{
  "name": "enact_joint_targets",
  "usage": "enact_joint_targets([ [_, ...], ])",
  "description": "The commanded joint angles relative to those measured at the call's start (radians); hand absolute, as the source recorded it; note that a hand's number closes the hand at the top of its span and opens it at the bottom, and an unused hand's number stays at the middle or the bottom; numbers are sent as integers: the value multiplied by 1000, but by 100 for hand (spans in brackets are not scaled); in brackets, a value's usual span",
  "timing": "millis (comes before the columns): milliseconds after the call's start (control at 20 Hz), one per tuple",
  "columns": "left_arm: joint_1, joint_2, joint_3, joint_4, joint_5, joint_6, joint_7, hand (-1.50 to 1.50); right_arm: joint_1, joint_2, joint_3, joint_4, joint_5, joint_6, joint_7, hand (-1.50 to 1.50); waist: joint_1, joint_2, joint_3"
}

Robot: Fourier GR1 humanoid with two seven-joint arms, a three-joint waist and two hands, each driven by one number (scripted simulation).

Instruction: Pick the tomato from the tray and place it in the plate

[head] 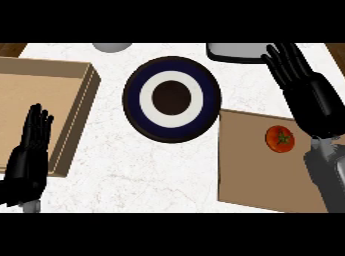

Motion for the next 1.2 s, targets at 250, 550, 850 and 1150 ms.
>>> enact_joint_targets([
  [250, -124, 109, -50, 82, -73, -82, 119, 0, -80, 138, -146, 95, 231, -496, -68, -150, -53, 38, 33],
  [550, -193, 83, -93, 103, -61, -109, 207, 0, 78, 93, 29, 257, 604, -675, -1, -150, -55, 40, 35],
  [850, -279, 71, -68, 170, -63, -138, 261, 0, 150, 175, 164, 380, 900, -888, -24, -150, -33, 27, 33],
  [1150, -316, 63, -50, 217, -69, -173, 262, 0, 217, 94, 164, 124, 1228, -864, 292, -150, -52, 18, 31],
])
